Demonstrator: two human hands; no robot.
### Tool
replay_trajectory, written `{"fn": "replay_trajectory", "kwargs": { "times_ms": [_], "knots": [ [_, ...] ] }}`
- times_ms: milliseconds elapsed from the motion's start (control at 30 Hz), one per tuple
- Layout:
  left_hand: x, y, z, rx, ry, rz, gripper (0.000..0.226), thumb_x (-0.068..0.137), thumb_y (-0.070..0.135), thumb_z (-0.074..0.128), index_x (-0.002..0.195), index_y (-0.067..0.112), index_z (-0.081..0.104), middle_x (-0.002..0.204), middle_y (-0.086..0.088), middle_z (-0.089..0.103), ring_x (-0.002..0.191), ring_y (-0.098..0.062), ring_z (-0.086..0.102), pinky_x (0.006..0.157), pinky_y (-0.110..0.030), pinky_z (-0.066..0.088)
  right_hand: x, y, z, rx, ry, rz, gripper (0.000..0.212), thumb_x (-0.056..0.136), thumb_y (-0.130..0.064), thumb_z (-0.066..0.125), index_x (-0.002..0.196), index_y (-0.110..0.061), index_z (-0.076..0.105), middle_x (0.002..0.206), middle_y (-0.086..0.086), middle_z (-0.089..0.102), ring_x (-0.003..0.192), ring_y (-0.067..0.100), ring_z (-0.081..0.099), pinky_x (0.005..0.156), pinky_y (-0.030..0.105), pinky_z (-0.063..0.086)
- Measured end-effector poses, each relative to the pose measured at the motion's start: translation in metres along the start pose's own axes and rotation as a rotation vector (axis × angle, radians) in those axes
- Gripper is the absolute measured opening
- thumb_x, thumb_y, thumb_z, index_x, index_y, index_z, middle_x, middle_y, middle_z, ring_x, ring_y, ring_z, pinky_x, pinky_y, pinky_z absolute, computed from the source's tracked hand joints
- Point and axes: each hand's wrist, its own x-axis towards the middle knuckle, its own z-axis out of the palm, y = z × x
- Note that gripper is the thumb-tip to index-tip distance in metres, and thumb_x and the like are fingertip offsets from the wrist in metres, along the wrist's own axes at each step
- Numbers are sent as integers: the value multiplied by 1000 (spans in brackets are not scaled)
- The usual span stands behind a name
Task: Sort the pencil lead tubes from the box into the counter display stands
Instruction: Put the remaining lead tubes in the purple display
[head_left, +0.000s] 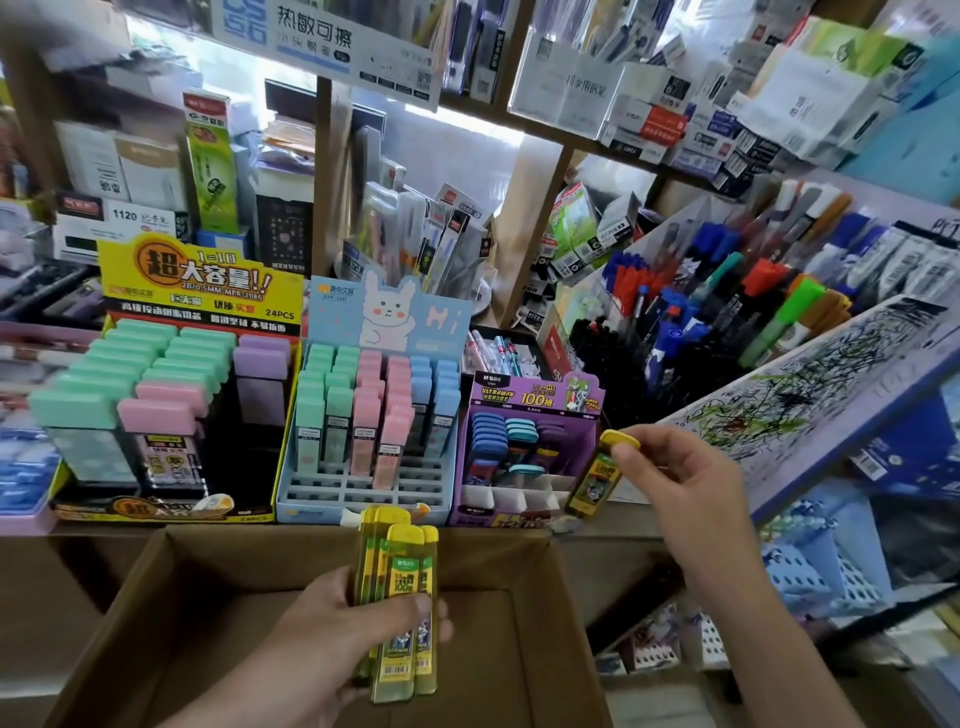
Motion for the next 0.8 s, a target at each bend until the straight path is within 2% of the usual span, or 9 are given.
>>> {"fn": "replay_trajectory", "kwargs": {
  "times_ms": [67, 200, 333, 433, 533, 600, 700, 800],
  "knots": [
    [0, 1, 0, 2, 3, 1, 50, 64, 9, 86, 111, 0, 70, 101, -24, 78, 95, -36, 77, 88, -49, 58, 10, 2, -3, 7, 30, -13, 17, 91, -17, 76, 94, -34, 78, 85, -1, 76, 78, 13, 70, 70, 28, 60],
    [-1, 2, -2, 9, -5, 5, 46, 66, 10, 85, 109, 0, 72, 100, -24, 78, 94, -35, 78, 83, -44, 57, 28, 8, -5, -11, 43, -62, 21, 94, -10, 73, 94, -30, 78, 82, 6, 73, 72, 17, 65, 64, 29, 57],
    [1, 3, -5, 31, -19, 9, 41, 71, 13, 85, 109, 2, 74, 100, -22, 79, 95, -31, 78, 76, -38, 59, 40, 15, -1, -74, 59, -143, 27, 93, -1, 71, 96, -27, 75, 83, -2, 75, 76, 17, 72, 69, 23, 61],
    [2, 2, -5, 32, -26, 7, 42, 71, 13, 84, 111, 3, 73, 101, -20, 79, 95, -30, 78, 76, -39, 59, 48, 20, 2, -109, 58, -168, 26, 94, 0, 69, 99, -25, 74, 84, -5, 75, 78, 15, 74, 71, 27, 63],
    [3, 1, -6, 21, -28, 4, 47, 70, 11, 85, 114, 3, 70, 101, -20, 79, 94, -30, 78, 65, -34, 63, 54, 22, 7, -185, 28, -229, 30, 94, -2, 69, 99, -31, 73, 84, -10, 75, 78, 11, 74, 72, 25, 63],
    [3, 1, -6, 17, -34, -1, 50, 68, 12, 86, 115, 2, 70, 101, -20, 79, 94, -30, 78, 62, -32, 63, 57, 24, 10, -260, 26, -258, 30, 94, -3, 71, 101, -32, 73, 82, -13, 74, 78, 8, 74, 73, 26, 64],
    [4, 1, -7, 21, -40, 4, 51, 67, 13, 86, 114, 1, 71, 101, -21, 79, 95, -31, 78, 66, -34, 63, 62, 27, 13, -386, 47, -292, 22, 94, -6, 71, 107, -23, 75, 86, -12, 74, 78, 5, 72, 73, 33, 64],
    [4, 1, -7, 37, -44, 15, 50, 67, 14, 85, 113, 1, 71, 101, -20, 79, 96, -31, 78, 74, -36, 61, 64, 25, 13, -475, 61, -349, 19, 93, -9, 72, 109, -20, 76, 89, -10, 73, 80, 0, 68, 73, 32, 63]
  ]
}}
